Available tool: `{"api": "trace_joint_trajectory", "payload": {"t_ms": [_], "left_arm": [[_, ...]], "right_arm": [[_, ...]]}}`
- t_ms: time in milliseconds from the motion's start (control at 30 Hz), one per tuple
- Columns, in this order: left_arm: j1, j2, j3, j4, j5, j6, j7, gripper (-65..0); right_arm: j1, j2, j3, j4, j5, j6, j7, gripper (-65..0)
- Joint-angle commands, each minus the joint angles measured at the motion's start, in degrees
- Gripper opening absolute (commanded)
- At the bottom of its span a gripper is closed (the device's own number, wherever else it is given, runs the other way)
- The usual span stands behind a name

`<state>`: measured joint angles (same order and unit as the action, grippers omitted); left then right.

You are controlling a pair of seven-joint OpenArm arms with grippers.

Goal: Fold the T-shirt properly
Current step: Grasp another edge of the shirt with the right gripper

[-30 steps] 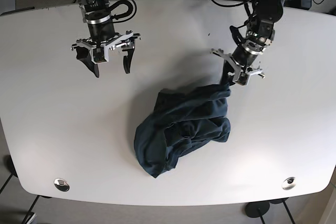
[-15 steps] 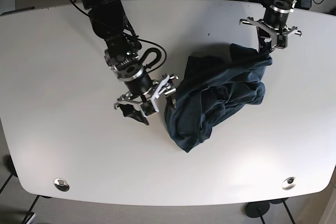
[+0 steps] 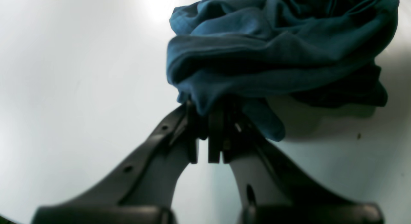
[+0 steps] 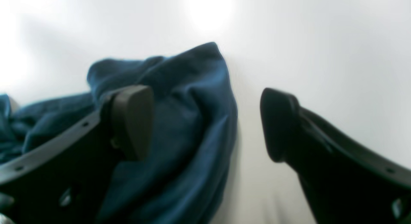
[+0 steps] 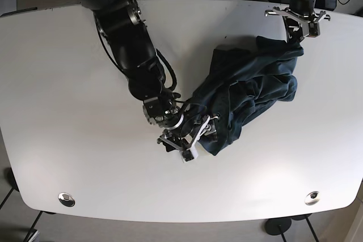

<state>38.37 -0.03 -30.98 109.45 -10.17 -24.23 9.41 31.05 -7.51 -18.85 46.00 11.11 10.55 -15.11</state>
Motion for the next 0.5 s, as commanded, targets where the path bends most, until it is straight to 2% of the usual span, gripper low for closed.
{"api": "trace_joint_trajectory", "payload": {"t_ms": [33, 133, 267, 300, 333, 400, 433, 467, 500], "left_arm": [[0.4, -0.3, -0.4, 0.9, -0.6, -0.3, -1.7, -65.0], [0.4, -0.4, -0.1, 0.9, -0.6, -0.3, -1.7, -65.0], [0.4, -0.5, 0.0, 0.9, -0.6, -0.3, -1.7, -65.0], [0.4, -0.5, -0.1, 0.9, -0.6, -0.3, -1.7, -65.0], [0.4, -0.5, -0.2, 0.9, -0.6, -0.3, -1.7, -65.0], [0.4, -0.5, -0.2, 0.9, -0.6, -0.3, -1.7, -65.0], [0.4, -0.5, -0.2, 0.9, -0.6, -0.3, -1.7, -65.0], [0.4, -0.5, -0.2, 0.9, -0.6, -0.3, -1.7, -65.0], [0.4, -0.5, -0.2, 0.9, -1.1, -0.3, -1.7, -65.0]], "right_arm": [[5.1, 0.4, 0.1, -5.0, 4.4, 0.57, 1.4, -15.5], [6.4, 0.4, -0.3, -9.6, 7.7, 0.66, 1.4, -15.7], [4.4, -1.0, -0.1, -9.8, 8.0, 0.31, 1.4, -16.6], [4.2, -1.1, 0.0, -9.8, 8.0, 0.22, 1.4, -18.7], [4.2, -1.2, 0.0, -9.8, 8.0, 0.22, 1.4, -22.8], [3.4, -1.2, 0.0, -9.8, 8.0, 0.22, 1.7, -40.6], [3.2, -1.2, 0.1, -9.8, 8.0, 0.22, 2.6, -53.4], [3.1, -1.2, 0.1, -9.8, 8.0, 0.14, 3.2, -61.5], [3.0, -1.2, 0.1, -9.4, 8.0, 0.14, 3.4, -62.9]]}}
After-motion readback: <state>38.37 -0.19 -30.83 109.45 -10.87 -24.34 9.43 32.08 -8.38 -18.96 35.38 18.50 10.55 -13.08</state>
